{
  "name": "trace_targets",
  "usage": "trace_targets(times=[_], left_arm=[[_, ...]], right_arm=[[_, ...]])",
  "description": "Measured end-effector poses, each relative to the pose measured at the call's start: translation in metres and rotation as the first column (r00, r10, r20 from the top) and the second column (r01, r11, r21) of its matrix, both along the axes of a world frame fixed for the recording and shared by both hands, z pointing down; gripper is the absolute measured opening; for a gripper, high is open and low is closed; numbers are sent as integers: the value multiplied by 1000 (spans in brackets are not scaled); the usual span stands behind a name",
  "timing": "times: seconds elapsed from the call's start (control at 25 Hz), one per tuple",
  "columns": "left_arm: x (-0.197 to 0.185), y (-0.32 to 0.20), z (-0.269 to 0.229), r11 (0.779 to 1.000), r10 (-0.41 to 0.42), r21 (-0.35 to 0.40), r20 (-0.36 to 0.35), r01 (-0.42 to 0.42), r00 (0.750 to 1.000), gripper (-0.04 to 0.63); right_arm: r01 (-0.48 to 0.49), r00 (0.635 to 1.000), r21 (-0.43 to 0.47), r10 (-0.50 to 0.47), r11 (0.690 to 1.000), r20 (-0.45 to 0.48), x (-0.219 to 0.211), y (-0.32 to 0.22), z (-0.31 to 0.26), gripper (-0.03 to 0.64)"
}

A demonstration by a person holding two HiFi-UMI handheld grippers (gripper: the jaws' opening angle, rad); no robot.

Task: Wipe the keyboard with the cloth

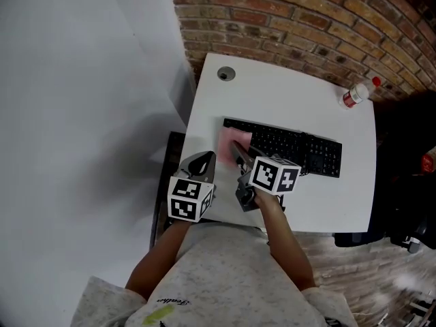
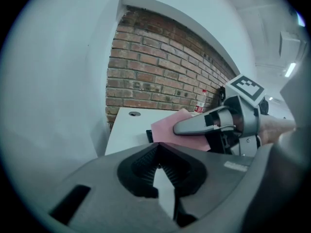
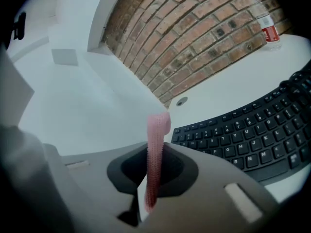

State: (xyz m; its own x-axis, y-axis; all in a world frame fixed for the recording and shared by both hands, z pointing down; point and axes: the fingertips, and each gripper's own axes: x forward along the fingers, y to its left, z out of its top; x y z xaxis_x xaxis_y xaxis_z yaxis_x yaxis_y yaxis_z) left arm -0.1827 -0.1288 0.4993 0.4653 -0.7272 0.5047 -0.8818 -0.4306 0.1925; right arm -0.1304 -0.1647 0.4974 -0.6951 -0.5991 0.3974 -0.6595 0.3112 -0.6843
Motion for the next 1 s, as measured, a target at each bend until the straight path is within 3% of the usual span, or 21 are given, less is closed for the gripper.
trace_targets(times=[0.36, 1.0], left_arm=[[-4, 1, -2, 1000, 7, 1, -2, -7, 1000, -14], [23, -2, -2, 998, 65, -9, -1, -65, 998, -14]], right_arm=[[18, 998, -19, -19, 1000, -57, -13, 2, 19, 21], [-64, 992, -30, 61, 997, -107, 35, 2, 25, 21]])
